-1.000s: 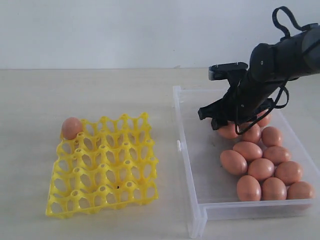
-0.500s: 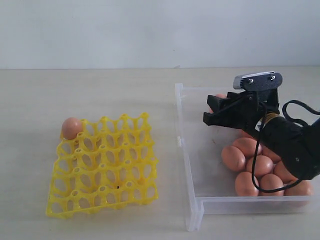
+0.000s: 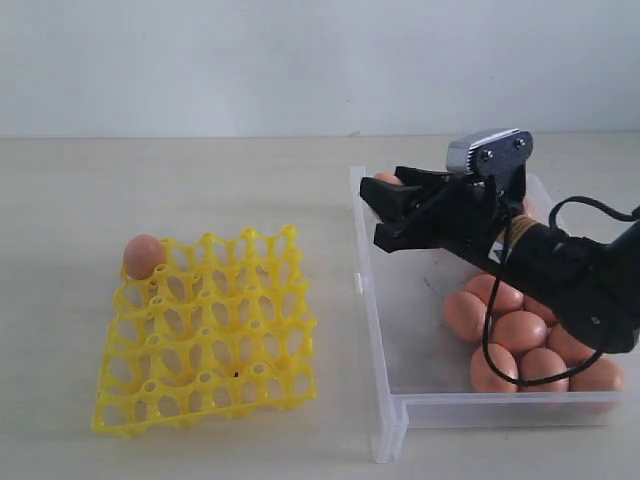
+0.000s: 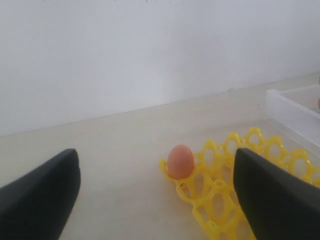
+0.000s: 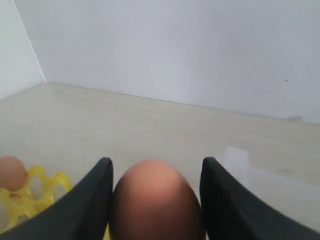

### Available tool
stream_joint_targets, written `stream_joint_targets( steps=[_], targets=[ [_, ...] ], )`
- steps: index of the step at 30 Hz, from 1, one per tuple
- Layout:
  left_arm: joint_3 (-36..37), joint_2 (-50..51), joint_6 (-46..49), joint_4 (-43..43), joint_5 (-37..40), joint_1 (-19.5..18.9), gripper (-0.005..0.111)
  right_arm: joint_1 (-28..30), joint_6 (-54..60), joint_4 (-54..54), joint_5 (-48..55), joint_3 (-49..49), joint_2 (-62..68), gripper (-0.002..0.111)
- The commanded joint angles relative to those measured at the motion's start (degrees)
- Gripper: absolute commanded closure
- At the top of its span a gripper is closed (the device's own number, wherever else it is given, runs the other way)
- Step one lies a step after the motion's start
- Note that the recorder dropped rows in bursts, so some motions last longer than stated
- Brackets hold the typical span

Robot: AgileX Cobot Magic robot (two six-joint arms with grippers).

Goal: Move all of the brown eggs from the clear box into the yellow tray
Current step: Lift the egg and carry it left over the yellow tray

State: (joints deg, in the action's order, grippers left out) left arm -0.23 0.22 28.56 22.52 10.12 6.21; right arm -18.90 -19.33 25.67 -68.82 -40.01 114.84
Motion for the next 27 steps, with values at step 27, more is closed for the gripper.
stream_joint_targets(
  steps=[27],
  targets=[
    [0.23,-0.22,-0.45,0.38,-0.03,0.37,0.029,-24.39,-11.81,-3.85,20.09,-35.3,16.54,0.109]
  ],
)
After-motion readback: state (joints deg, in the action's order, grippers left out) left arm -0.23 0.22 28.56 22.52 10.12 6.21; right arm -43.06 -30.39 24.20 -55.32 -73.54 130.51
